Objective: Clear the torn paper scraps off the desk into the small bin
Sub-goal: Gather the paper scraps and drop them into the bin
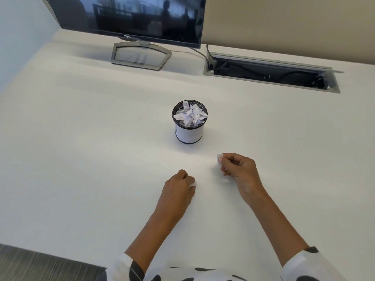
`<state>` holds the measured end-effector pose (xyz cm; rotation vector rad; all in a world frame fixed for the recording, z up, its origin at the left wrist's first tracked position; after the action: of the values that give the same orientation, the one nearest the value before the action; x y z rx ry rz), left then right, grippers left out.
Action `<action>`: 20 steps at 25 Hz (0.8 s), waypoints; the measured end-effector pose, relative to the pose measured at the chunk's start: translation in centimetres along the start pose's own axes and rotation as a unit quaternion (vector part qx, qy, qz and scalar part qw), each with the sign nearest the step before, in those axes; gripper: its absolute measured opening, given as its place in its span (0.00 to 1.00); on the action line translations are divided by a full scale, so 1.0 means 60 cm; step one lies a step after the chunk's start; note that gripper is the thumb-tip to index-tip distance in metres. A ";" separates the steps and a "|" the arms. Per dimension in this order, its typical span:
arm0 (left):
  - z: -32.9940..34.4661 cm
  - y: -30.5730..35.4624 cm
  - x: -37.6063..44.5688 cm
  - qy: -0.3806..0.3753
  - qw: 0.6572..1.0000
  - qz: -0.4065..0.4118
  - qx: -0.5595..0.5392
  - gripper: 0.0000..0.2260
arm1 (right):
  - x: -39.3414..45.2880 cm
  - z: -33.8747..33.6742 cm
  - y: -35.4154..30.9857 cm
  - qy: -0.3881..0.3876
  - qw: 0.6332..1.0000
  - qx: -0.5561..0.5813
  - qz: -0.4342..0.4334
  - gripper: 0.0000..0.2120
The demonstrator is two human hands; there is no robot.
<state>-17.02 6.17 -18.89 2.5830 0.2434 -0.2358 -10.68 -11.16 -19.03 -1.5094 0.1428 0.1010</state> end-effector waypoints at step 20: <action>-0.165 0.059 0.182 0.166 0.938 -0.067 -0.296 0.07 | 0.139 0.116 -0.161 -0.059 0.925 -0.258 -0.274 0.07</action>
<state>-4.47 9.76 -11.15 1.9900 0.5253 0.2059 -0.74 -4.96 -10.43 -2.0088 -0.4379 -0.2385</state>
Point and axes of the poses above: each hand's wrist, its own x-axis towards the middle knuckle, its own z-axis out of the palm, y = z × x, the point moved 2 cm from there along x, towards the middle knuckle, and after that the axes turned 15 degrees about -z, right-handed, at the moved point
